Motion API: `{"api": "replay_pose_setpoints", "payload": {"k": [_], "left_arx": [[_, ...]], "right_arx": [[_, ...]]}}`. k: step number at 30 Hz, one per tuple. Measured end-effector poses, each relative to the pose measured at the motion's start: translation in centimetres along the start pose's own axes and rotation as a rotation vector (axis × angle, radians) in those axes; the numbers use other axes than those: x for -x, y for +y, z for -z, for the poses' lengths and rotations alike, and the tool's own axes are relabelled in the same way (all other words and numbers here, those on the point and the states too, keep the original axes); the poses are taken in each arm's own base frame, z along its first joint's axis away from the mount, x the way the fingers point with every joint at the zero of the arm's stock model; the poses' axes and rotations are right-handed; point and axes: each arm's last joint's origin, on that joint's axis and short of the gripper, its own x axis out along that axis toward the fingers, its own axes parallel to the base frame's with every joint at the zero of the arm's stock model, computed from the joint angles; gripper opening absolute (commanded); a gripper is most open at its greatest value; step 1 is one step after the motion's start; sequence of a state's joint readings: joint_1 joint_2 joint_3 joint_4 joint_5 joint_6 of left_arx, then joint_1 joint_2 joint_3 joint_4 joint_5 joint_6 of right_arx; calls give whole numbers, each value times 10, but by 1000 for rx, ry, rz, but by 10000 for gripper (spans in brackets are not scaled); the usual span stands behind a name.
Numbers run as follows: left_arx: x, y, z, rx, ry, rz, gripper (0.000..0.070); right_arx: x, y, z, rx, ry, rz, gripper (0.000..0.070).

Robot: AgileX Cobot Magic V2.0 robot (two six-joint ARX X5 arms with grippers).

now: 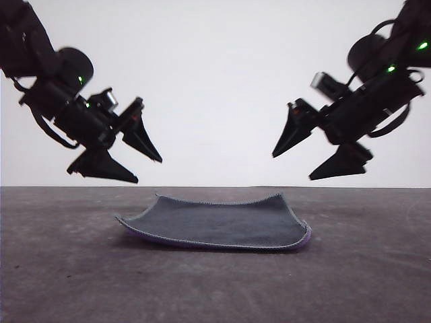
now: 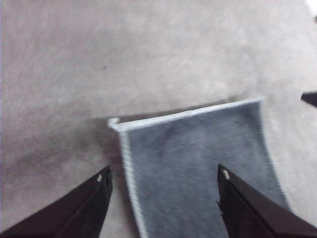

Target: Fold clothes

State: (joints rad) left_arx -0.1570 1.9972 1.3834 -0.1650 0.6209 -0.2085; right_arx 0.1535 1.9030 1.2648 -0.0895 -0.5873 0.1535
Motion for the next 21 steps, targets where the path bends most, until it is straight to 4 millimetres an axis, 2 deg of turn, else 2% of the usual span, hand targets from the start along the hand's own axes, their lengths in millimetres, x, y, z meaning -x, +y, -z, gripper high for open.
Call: {"api": "replay_pose_setpoints", "payload": {"k": [6, 21], "left_arx": [[-15, 8, -1, 3, 18, -10, 405], [-26, 4, -2, -37, -13, -105, 396]], "right_arx": [[-21, -10, -1, -33, 30, -13, 620], [-35, -17, 5, -57, 52, -14, 602]]}}
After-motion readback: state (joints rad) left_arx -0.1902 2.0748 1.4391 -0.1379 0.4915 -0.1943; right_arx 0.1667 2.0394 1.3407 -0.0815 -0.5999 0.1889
